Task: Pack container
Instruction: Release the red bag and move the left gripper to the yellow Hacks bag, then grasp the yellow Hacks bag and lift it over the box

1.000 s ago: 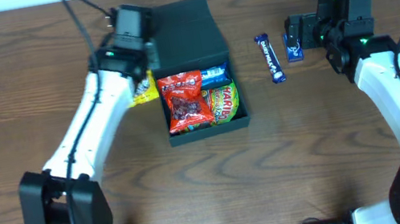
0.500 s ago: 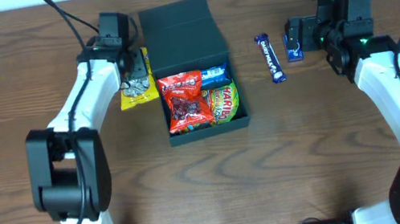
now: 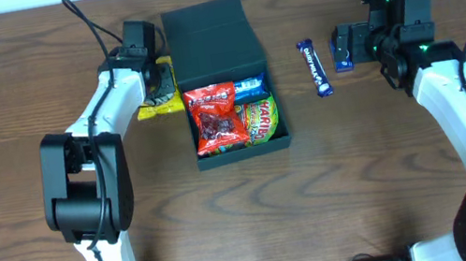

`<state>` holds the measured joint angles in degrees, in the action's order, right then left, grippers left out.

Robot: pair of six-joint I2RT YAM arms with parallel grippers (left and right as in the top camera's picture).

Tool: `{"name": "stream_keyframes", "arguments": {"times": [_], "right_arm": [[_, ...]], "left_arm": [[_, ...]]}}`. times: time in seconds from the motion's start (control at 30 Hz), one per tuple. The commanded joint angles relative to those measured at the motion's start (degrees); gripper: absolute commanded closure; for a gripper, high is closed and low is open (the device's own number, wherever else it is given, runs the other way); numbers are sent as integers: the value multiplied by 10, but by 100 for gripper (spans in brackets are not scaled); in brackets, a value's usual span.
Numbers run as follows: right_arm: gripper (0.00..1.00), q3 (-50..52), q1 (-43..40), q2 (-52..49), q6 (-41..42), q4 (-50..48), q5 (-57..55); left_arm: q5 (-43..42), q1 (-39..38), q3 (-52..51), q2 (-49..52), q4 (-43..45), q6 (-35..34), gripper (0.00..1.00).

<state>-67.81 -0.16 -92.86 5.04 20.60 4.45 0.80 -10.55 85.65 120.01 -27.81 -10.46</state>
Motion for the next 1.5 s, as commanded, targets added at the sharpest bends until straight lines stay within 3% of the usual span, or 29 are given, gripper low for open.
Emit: {"name": "stream_keyframes", "arguments": {"times": [0.0,0.27,0.63,1.2,1.47], "right_arm": [[1,-7,-7,0,7,2,-2],[1,-7,-7,0,7,2,-2],[1,-7,-7,0,7,2,-2],[1,-7,-7,0,7,2,-2],[1,-7,-7,0,7,-3,-2]], "left_arm": [[-7,1,-2,21,-5,2,94],[-1,1,-2,3,-10,2,94],[67,1,-2,-121,-5,2,94],[52,-4,-2,-203,-3,2,94],[4,-62,-2,-241,-16,-15,94]]}}
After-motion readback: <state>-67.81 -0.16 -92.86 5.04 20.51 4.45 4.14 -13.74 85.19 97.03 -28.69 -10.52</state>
